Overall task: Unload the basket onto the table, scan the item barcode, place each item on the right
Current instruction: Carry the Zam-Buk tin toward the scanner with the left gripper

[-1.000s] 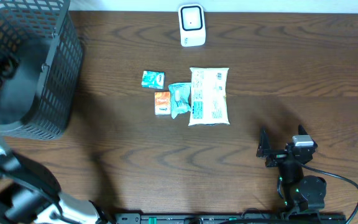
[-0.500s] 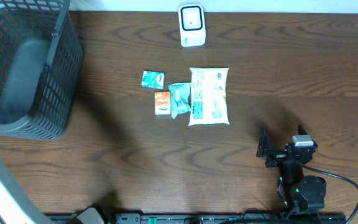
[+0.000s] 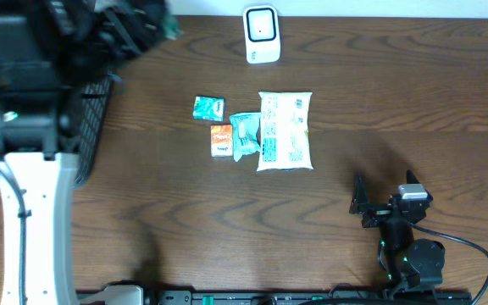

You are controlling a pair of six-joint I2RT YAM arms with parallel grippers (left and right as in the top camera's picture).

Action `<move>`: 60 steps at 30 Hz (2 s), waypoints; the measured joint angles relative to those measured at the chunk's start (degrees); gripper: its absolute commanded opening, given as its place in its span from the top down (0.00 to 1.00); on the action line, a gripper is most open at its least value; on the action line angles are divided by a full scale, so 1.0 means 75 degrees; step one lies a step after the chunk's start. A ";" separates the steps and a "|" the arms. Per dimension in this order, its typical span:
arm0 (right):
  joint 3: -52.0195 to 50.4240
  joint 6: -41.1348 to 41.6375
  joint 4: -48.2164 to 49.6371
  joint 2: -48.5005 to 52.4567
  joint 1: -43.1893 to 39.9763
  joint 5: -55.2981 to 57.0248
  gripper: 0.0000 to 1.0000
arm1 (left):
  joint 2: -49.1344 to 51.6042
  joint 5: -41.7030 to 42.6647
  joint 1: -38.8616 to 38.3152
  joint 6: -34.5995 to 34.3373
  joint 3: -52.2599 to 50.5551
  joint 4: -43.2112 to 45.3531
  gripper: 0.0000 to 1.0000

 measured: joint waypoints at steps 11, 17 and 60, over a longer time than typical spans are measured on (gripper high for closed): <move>0.0000 0.0000 0.0000 0.0000 0.0000 0.0000 0.01 | 0.1682 -0.4007 -0.1880 0.1836 0.0000 -0.2159 0.54; 0.0000 0.0000 0.0000 0.0000 0.0000 0.0000 0.01 | 0.3034 -0.4884 -0.1944 0.2235 0.0000 -0.2984 0.50; 0.0000 0.0003 0.0000 0.0000 0.0000 0.0000 0.01 | 0.5039 -0.4395 -0.1944 0.2498 -0.0388 -0.2891 0.16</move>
